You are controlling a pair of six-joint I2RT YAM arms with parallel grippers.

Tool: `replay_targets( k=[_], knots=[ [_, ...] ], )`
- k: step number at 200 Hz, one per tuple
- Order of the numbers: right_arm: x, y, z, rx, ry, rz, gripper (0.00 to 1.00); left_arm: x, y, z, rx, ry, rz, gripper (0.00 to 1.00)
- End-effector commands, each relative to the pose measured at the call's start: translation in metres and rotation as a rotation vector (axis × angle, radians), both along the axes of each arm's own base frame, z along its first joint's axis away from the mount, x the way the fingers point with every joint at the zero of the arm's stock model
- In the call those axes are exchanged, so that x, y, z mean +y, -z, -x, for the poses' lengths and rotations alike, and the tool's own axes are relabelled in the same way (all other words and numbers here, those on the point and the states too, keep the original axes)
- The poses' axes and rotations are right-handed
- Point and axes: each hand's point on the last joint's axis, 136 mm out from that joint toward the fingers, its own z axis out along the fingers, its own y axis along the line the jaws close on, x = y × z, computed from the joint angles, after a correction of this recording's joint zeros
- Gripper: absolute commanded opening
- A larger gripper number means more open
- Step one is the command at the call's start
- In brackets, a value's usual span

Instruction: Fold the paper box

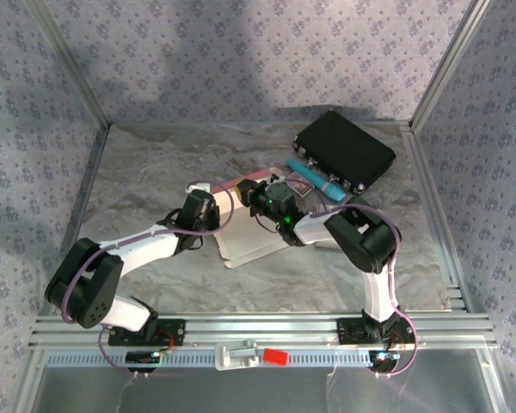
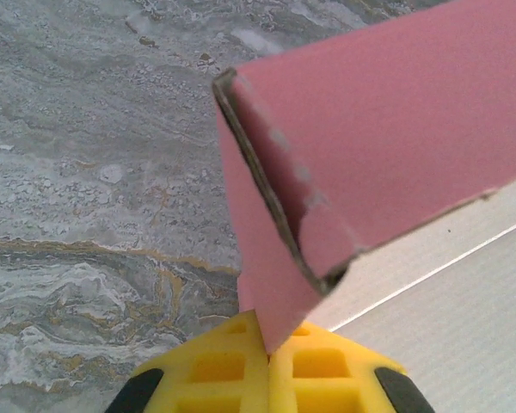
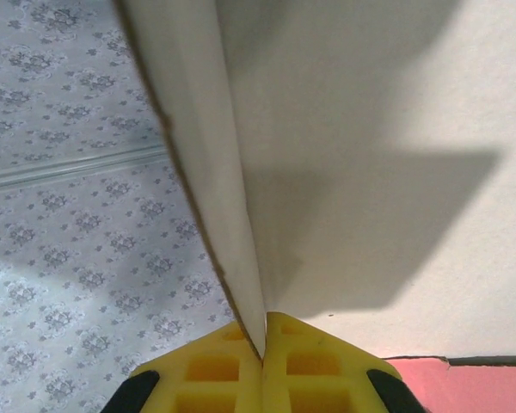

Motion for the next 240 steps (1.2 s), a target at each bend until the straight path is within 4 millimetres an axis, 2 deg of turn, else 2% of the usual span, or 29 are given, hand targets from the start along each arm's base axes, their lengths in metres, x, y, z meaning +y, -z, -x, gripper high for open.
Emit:
replay_targets(
  k=[1, 32, 46, 65, 90, 106, 118, 145, 150, 152, 155, 166, 197, 240],
  knots=[
    [0.016, 0.010, 0.018, 0.067, -0.096, 0.042, 0.00, -0.007, -0.010, -0.003, -0.008, -0.001, 0.023, 0.00],
    [0.019, 0.010, 0.020, 0.081, -0.116, 0.052, 0.00, -0.005, -0.013, -0.004, -0.011, -0.011, 0.003, 0.00],
    [0.018, 0.009, 0.021, 0.085, -0.123, 0.067, 0.07, -0.003, -0.015, -0.004, -0.001, -0.024, -0.005, 0.00],
    [0.010, 0.004, 0.020, 0.095, -0.123, 0.098, 0.20, -0.003, -0.018, -0.004, 0.020, -0.029, -0.008, 0.00],
    [-0.011, -0.008, 0.018, 0.109, -0.103, 0.182, 0.40, -0.001, -0.024, 0.000, 0.049, -0.039, -0.010, 0.00],
    [-0.028, -0.027, 0.018, 0.098, -0.090, 0.241, 0.53, 0.002, -0.032, 0.001, 0.080, -0.056, 0.001, 0.00],
    [-0.042, -0.042, 0.017, 0.081, -0.077, 0.290, 0.59, 0.005, -0.037, 0.001, 0.112, -0.071, 0.023, 0.00],
    [-0.072, -0.069, 0.019, 0.067, -0.091, 0.468, 0.64, 0.008, -0.048, 0.002, 0.182, -0.074, 0.064, 0.00],
    [-0.078, -0.068, 0.020, 0.075, -0.092, 0.503, 0.65, 0.008, -0.051, 0.001, 0.192, -0.071, 0.069, 0.00],
    [-0.078, -0.079, 0.018, 0.060, -0.087, 0.504, 0.66, 0.008, -0.051, 0.001, 0.197, -0.071, 0.071, 0.00],
    [-0.081, -0.083, 0.017, 0.054, -0.086, 0.516, 0.66, 0.008, -0.052, 0.001, 0.204, -0.065, 0.072, 0.00],
    [-0.090, -0.090, 0.016, 0.053, -0.090, 0.559, 0.66, 0.007, -0.058, 0.000, 0.223, -0.053, 0.093, 0.00],
    [-0.110, -0.095, 0.014, 0.057, -0.129, 0.727, 0.62, 0.010, -0.072, -0.002, 0.273, -0.026, 0.123, 0.00],
    [-0.104, -0.091, 0.001, 0.065, -0.190, 0.806, 0.61, 0.012, -0.084, 0.001, 0.312, 0.022, 0.142, 0.00]
  ],
)
